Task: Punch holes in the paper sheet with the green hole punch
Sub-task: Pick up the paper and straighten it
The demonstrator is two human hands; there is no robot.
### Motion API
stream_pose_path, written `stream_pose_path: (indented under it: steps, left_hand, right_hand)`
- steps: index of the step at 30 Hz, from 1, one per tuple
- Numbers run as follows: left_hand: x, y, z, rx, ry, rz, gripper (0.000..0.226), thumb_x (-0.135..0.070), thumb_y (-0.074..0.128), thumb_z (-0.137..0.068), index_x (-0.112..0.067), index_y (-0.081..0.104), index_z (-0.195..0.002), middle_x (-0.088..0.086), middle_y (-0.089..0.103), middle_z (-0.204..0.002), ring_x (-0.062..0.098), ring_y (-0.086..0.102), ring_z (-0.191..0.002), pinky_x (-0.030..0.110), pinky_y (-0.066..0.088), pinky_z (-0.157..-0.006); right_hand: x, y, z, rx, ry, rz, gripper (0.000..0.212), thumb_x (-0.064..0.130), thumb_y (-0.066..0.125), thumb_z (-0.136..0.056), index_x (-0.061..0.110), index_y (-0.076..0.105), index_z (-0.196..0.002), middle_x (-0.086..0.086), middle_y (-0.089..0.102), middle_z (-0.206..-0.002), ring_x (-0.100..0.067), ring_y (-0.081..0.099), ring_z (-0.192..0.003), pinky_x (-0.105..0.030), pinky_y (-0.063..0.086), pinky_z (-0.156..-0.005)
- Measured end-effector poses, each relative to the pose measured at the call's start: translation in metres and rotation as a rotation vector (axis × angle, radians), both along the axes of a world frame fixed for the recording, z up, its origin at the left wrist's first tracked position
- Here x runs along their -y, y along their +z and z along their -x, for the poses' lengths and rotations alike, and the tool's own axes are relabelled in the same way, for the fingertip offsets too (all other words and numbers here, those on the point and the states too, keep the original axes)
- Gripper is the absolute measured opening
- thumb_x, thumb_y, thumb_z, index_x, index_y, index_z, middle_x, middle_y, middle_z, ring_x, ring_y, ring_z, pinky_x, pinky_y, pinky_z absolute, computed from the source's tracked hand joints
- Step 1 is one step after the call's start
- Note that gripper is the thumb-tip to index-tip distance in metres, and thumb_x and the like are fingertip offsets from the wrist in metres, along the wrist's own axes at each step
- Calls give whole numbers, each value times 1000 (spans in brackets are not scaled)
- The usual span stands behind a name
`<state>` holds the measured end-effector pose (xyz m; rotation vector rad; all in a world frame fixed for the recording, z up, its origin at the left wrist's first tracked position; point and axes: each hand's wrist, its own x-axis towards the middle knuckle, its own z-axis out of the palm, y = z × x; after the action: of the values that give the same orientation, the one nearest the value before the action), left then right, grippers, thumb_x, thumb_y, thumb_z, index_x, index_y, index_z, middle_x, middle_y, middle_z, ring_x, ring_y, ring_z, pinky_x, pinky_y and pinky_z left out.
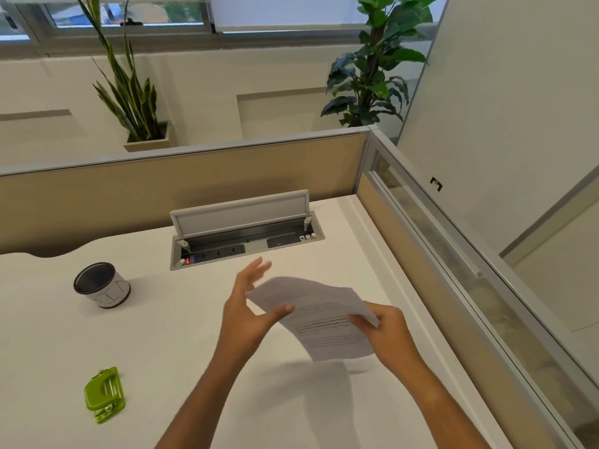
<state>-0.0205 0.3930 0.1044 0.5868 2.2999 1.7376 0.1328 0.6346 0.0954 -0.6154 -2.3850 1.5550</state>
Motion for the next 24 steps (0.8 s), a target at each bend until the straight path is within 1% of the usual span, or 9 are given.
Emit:
stream_pose_path:
  steps: [2, 4, 6, 9, 12, 14, 17, 20, 24]
  left_hand:
    - [-2, 19, 2, -177, -134, 145, 103, -66, 91, -71, -60, 35, -157, -53, 42, -146, -19, 45, -132, 25, 45, -102]
    - [-7, 38, 5, -282, -251, 241, 101, -67, 87, -74, -61, 31, -159, -55, 43, -139, -11, 48, -132, 27, 47, -102]
    - [-7, 54, 10, -369, -228, 260, 88, -63, 85, -77, -57, 41, -154, -49, 50, -135, 0, 55, -129, 35, 47, -110]
    - [-6, 70, 17, -544, -189, 306, 68, -57, 84, -79, -46, 60, -142, -32, 60, -141, -2, 50, -133, 43, 36, -123]
    - [-14, 77, 13, -462, -371, 357, 51, -51, 82, -86, -45, 69, -135, -25, 70, -140, 2, 62, -127, 34, 50, -111]
    - [-18, 71, 11, -462, -425, 314, 29, -37, 81, -93, -35, 81, -122, -16, 81, -121, 6, 75, -108, 31, 65, -91]
    - [-14, 62, 12, -323, -305, 135, 20, -25, 77, -99, -40, 85, -109, -14, 83, -91, 7, 77, -85, 25, 65, -69]
    - [-6, 56, 12, -87, -187, -4, 46, -21, 79, -98, -67, 77, -94, -24, 80, -90, 5, 78, -87, 18, 63, -68]
    - [-3, 36, 14, 130, -116, -67, 36, -30, 86, -89, -65, 79, -92, -22, 83, -97, 4, 77, -91, 16, 63, -66]
  right_hand:
    - [-2, 13, 4, 56, 26, -192, 43, 15, 69, -102, 38, 60, -66, 17, 60, -64, -4, 45, -58, -24, 35, -57]
    - [-5, 26, 7, 134, 34, -367, 45, 24, 68, -101, 50, 59, -67, 28, 63, -68, -4, 49, -54, -20, 34, -51]
    - [-8, 40, 8, 154, 49, -483, 36, 27, 66, -101, 51, 62, -74, 26, 65, -67, -5, 56, -58, -23, 38, -50]
    - [-12, 57, 8, 136, 100, -632, 26, 21, 60, -97, 42, 76, -97, 23, 74, -81, -10, 66, -71, -25, 48, -55]
    - [-10, 63, 10, 144, 170, -656, 23, 26, 63, -98, 40, 80, -104, 19, 79, -92, -10, 69, -76, -15, 44, -56]
    - [-8, 64, 9, 152, 201, -660, 16, 33, 66, -99, 43, 78, -102, 19, 79, -91, -10, 70, -76, -14, 45, -57]
    - [-22, 63, -1, 108, 86, -474, 16, 28, 75, -93, 43, 73, -89, 19, 76, -80, -10, 69, -72, -29, 53, -58]
    - [-40, 52, -20, -27, -71, -112, 30, 5, 85, -85, 34, 83, -94, 10, 83, -89, -9, 77, -80, -23, 59, -65]
    - [-42, 24, -33, -187, -233, 324, 34, -5, 89, -79, 18, 84, -104, -6, 86, -101, -18, 82, -93, -18, 62, -75]
